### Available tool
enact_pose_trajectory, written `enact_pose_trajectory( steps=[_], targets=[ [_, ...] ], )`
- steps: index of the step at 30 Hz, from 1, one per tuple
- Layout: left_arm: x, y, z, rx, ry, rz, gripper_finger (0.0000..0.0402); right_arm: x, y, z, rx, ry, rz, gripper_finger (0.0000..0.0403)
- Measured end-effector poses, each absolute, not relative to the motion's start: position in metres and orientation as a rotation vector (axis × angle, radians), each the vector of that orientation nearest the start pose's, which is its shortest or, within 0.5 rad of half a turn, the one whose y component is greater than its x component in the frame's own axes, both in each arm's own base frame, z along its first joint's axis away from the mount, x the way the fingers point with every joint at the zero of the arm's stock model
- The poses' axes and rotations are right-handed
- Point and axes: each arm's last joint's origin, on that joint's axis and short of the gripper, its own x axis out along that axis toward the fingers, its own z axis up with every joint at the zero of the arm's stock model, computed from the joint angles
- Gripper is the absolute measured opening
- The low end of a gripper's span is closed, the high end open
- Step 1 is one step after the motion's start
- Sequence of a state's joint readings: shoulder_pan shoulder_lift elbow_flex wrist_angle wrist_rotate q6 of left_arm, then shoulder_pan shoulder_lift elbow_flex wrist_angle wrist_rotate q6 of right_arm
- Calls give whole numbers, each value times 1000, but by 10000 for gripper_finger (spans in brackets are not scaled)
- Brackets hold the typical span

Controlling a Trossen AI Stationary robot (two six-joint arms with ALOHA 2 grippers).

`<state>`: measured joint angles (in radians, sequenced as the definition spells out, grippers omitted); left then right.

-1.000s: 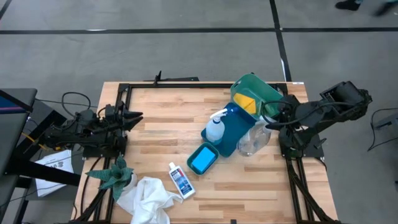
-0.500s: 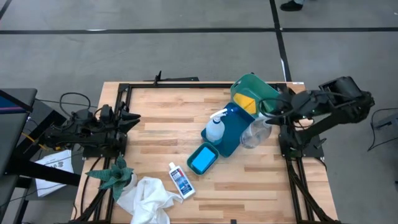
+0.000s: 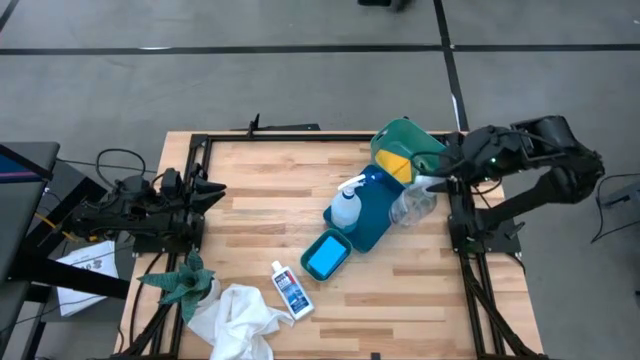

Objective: Pick & Place Kitchen Items
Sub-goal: Put the transparent spray bottle into the blue bin

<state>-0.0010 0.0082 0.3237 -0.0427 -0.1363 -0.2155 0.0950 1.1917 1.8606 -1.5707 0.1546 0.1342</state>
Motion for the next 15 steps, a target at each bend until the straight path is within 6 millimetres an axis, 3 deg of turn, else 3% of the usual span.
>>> enact_pose_trajectory(
  steps=[15],
  targets=[
    [63,4,265,-232,-285,103,87,139,-13,471,-107,916,-119,90]
  ],
)
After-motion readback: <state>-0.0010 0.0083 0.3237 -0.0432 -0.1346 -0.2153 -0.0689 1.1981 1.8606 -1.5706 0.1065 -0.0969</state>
